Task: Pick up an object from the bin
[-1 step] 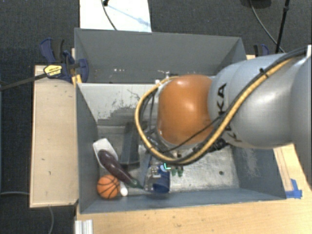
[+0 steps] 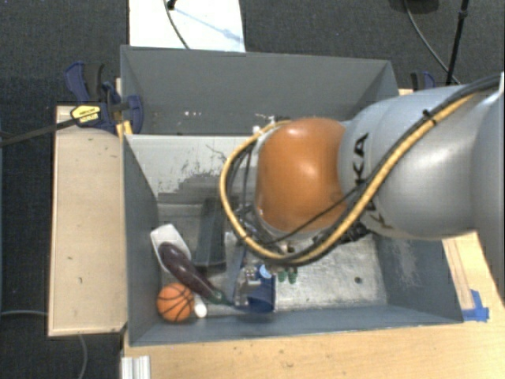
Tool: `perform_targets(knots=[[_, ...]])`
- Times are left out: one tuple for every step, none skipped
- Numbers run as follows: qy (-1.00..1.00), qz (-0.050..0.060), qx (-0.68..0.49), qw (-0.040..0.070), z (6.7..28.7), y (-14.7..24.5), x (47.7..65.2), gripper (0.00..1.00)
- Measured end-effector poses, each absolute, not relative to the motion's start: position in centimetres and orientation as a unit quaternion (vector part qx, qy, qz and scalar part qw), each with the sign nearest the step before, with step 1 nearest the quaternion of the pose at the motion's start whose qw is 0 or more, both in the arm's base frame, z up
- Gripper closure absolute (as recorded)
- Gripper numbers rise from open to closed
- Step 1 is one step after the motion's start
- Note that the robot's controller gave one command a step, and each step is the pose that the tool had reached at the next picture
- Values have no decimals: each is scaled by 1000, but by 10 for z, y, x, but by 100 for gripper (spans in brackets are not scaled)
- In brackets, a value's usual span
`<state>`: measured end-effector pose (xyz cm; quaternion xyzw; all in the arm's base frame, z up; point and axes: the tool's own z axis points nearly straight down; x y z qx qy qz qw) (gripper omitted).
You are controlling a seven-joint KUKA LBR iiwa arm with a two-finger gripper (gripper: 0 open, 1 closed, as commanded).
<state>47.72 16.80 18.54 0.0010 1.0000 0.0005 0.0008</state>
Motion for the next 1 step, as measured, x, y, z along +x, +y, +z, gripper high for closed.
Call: perform_targets(knots=[[999, 1, 47, 2, 126, 201, 501, 0]])
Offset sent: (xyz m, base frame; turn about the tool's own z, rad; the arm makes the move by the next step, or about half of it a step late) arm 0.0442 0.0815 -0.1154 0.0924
